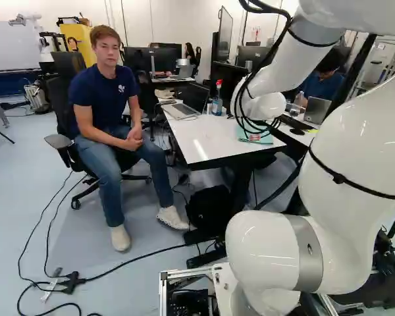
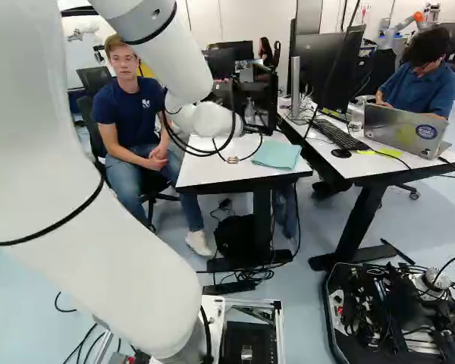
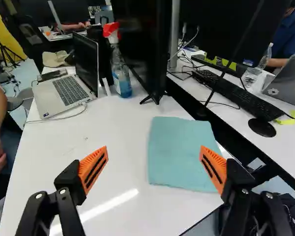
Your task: Clean the table with the green towel
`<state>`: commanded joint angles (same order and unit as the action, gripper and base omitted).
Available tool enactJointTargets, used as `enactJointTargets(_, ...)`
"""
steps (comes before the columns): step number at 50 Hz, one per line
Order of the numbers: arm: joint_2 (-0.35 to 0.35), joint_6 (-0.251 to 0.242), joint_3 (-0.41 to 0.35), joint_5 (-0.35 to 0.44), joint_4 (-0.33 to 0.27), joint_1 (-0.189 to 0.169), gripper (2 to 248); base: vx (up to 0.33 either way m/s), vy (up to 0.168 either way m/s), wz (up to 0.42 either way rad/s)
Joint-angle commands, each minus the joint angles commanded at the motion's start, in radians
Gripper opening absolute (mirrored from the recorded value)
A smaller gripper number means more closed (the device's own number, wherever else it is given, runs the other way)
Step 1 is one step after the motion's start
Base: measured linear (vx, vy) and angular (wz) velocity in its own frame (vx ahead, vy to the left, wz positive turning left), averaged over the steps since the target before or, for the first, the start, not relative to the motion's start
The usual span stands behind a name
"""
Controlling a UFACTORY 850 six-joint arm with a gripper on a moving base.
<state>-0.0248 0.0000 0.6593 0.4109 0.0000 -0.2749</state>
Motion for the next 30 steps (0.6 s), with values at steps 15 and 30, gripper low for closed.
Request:
enactJointTargets(15, 0.044, 0.0, 0.08, -0.106, 0.0, -0.024, 247, 0.0, 0.0, 0.0)
enactJointTargets(30, 0.087, 0.0, 0.16, -0.224, 0.0, -0.046, 247, 0.0, 0.0, 0.0)
